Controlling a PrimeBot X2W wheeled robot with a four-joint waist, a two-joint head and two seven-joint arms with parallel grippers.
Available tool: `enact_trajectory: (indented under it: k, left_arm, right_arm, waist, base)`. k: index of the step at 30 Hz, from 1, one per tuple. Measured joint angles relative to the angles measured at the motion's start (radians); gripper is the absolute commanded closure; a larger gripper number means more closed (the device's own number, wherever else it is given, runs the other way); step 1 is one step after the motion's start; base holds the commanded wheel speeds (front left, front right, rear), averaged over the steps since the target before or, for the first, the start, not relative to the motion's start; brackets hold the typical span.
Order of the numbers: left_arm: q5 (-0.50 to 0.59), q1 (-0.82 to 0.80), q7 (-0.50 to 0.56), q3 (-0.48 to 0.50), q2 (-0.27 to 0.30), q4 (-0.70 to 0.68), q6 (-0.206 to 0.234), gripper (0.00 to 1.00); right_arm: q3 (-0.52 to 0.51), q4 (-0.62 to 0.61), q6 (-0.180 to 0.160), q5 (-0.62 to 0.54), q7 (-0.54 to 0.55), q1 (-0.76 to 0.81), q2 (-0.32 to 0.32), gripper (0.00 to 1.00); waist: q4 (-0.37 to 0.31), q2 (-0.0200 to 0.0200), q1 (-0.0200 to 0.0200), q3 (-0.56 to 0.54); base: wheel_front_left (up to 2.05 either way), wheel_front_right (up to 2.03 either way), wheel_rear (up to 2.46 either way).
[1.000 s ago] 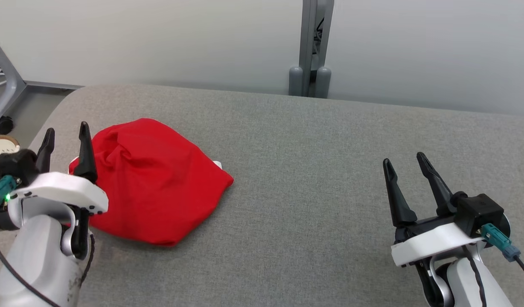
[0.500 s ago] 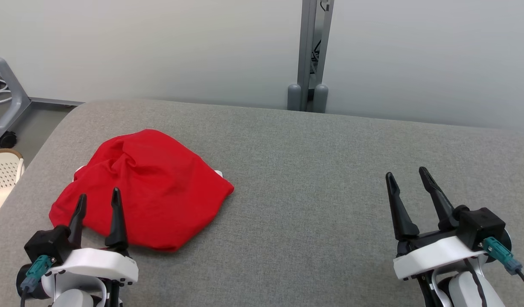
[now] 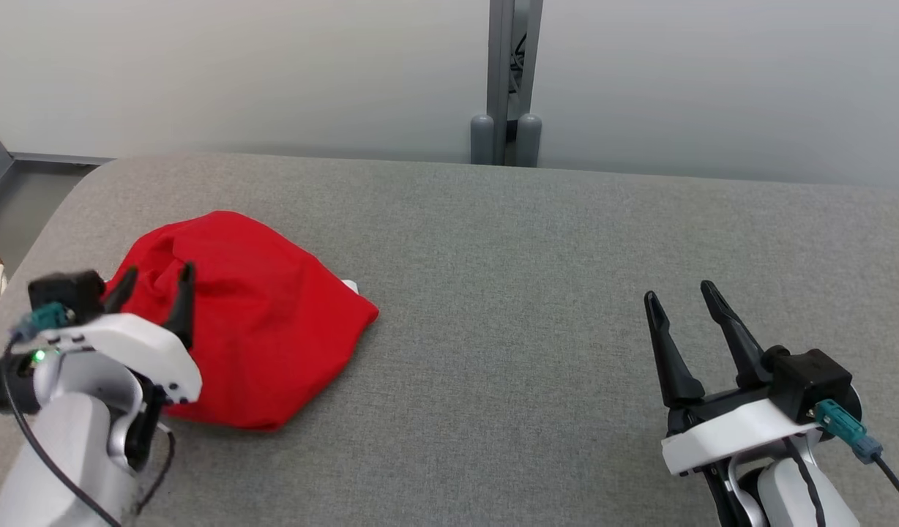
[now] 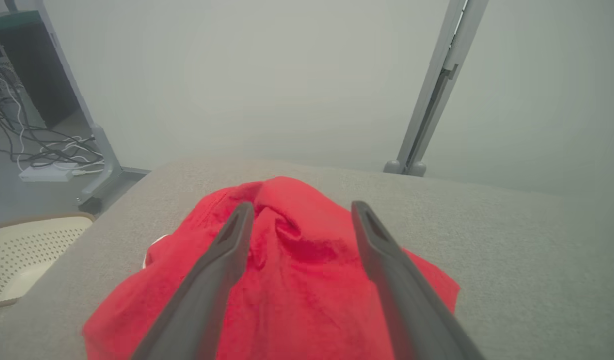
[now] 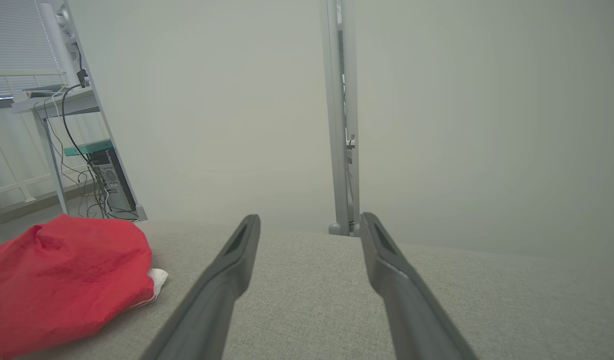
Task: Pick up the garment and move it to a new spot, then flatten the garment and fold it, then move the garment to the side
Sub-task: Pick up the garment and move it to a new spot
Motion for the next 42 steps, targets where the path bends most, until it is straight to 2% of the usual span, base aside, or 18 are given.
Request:
enact_trajectory:
  k: [4,8,18,21,23,32,36,42]
  left_arm:
    - [0.001,-0.110,0.135,-0.008,0.050,0.070,-0.004,0.00]
    - [-0.021,-0.185,0.273,-0.024,0.062,0.136,-0.013,0.00]
    - [-0.010,-0.298,0.416,-0.071,0.083,0.270,-0.021,0.00]
    - [0.014,-0.318,0.416,-0.095,0.091,0.290,-0.021,0.00]
    - [0.015,-0.325,0.396,-0.098,0.090,0.297,-0.022,1.00]
    - [0.018,-0.360,0.215,-0.083,0.091,0.299,-0.005,1.00]
    - [0.019,-0.388,0.087,-0.065,0.091,0.263,0.016,1.00]
    - [0.037,-0.446,-0.134,-0.063,0.086,0.167,0.011,1.00]
  right_arm:
    - [0.011,-0.004,0.000,0.002,0.000,-0.026,0.001,0.00]
    - [0.013,-0.007,0.000,0.002,0.000,-0.046,0.000,0.00]
    - [0.018,-0.010,0.000,0.007,0.000,-0.076,0.000,0.00]
    - [0.021,-0.009,0.000,0.007,0.000,-0.085,0.001,0.00]
    - [0.023,-0.008,0.000,0.007,0.000,-0.093,0.001,0.00]
    - [0.017,0.008,0.000,0.006,0.000,-0.092,0.001,0.00]
    - [0.020,0.009,0.000,0.006,0.000,-0.087,0.001,0.00]
    - [0.019,0.015,0.000,0.007,0.000,-0.073,0.001,0.00]
  waist:
    - [-0.012,0.0000,0.0000,0.034]
    - [-0.027,0.0000,0.0000,0.070]
    - [-0.061,0.0000,0.0000,0.146]
    - [-0.063,0.0000,-0.0001,0.157]
    - [-0.064,0.0000,0.0000,0.162]
    - [-0.062,0.0000,0.0000,0.139]
    - [-0.055,0.0000,0.0000,0.116]
    - [-0.046,0.0000,0.0000,0.079]
  base:
    - [0.00,0.00,0.00]
    - [0.00,0.00,0.00]
    - [0.00,0.00,0.00]
    - [0.00,0.00,0.00]
    - [0.00,0.00,0.00]
    - [0.00,0.00,0.00]
    - [0.00,0.00,0.00]
    - [0.00,0.00,0.00]
